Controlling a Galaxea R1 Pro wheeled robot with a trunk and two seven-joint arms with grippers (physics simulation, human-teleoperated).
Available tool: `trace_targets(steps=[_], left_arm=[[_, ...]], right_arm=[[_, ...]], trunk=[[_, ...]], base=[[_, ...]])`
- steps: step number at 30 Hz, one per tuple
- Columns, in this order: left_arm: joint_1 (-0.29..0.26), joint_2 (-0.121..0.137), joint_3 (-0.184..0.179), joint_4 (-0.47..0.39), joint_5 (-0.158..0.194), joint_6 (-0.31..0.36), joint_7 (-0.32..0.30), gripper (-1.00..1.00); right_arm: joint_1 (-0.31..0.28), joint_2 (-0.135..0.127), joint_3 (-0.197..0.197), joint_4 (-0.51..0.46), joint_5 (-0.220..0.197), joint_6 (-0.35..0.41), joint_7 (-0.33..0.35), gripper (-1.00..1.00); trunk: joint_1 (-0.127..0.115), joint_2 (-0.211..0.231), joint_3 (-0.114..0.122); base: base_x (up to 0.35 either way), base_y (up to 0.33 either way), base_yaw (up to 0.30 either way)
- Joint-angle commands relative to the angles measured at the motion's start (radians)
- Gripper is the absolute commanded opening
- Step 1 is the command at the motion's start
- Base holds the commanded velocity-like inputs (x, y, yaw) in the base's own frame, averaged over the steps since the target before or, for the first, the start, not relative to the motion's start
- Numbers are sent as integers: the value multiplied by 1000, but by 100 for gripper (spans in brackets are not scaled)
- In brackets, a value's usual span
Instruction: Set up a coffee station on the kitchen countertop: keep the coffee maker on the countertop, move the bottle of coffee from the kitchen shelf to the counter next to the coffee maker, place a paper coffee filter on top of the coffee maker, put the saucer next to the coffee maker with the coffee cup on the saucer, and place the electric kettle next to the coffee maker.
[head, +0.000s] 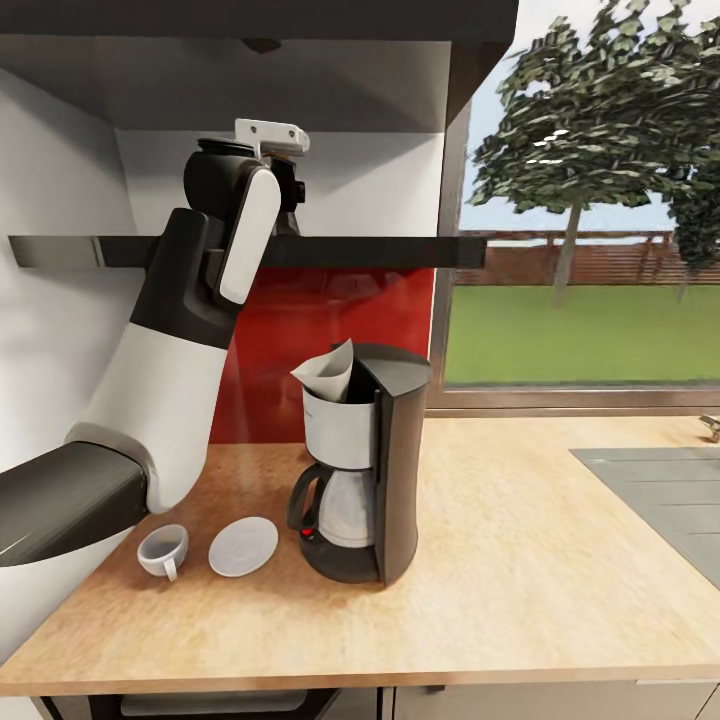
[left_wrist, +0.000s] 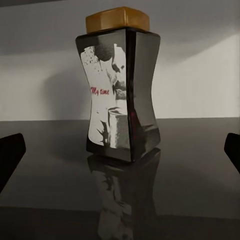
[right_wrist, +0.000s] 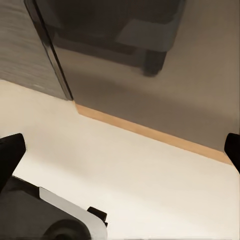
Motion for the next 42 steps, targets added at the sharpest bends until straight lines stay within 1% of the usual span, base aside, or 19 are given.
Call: trace_targets(steps=[1, 11, 19, 28, 40, 42], left_arm=[[-1, 0, -1, -1, 10, 2, 10, 100], [-1, 0, -1, -1, 10, 2, 10, 100], [-1, 0, 0, 0, 10, 2, 10, 100], [-1, 0, 1, -1, 10, 2, 10, 100], [-1, 0, 0, -5, 10, 3, 10, 100], [-1, 0, 0, -5, 10, 3, 10, 100]], right_arm=[[7, 0, 6, 1, -12, -10, 6, 100], [26, 1, 5, 1, -13, -24, 6, 100], [26, 1, 5, 1, -13, -25, 6, 100], [26, 1, 5, 1, -13, -25, 6, 100], [26, 1, 5, 1, -13, -25, 6, 100], [26, 1, 5, 1, -13, -25, 6, 100]], trunk=[[0, -1, -1], [0, -1, -1], [0, -1, -1], [0, -1, -1], [0, -1, -1], [-7, 13, 5]], base=[[0, 0, 0], [61, 13, 0], [25, 5, 0], [100, 48, 0], [7, 3, 0], [0, 0, 0]])
